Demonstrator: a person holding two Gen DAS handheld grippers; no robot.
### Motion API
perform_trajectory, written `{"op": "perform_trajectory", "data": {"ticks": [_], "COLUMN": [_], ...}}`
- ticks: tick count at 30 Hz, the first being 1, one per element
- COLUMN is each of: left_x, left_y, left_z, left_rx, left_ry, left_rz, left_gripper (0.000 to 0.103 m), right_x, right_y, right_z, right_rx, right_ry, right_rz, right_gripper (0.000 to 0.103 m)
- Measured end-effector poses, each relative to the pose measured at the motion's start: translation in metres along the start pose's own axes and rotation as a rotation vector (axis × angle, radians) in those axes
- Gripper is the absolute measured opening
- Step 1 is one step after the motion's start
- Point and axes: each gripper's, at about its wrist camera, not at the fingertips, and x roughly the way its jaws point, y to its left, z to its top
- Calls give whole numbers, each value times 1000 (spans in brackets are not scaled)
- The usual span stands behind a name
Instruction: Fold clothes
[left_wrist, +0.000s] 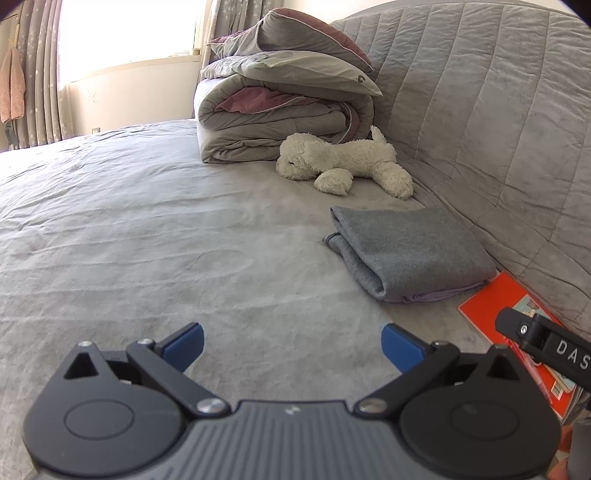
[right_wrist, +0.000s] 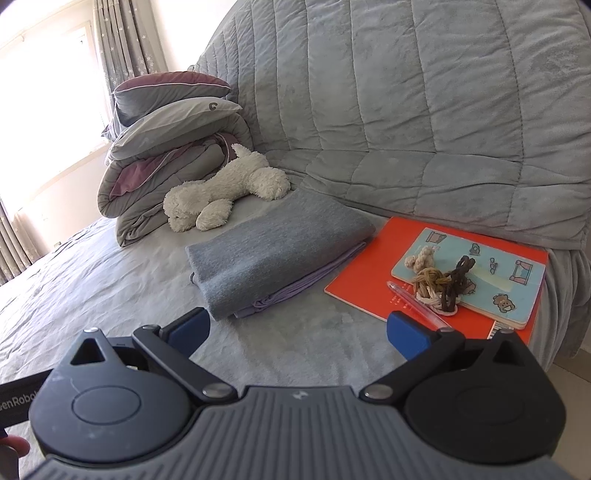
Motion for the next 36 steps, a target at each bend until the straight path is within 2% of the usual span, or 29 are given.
{"op": "perform_trajectory", "data": {"ticks": [36], "left_x": [5], "left_y": [3], "left_z": [-2], "left_rx": [19], "left_ry": [21], "left_rz": [20], "left_gripper": [102], "right_x": [0], "right_y": [3], "right_z": [-2], "right_rx": [-13], "right_ry": [3], "right_rz": [-5], "right_gripper": [103]}}
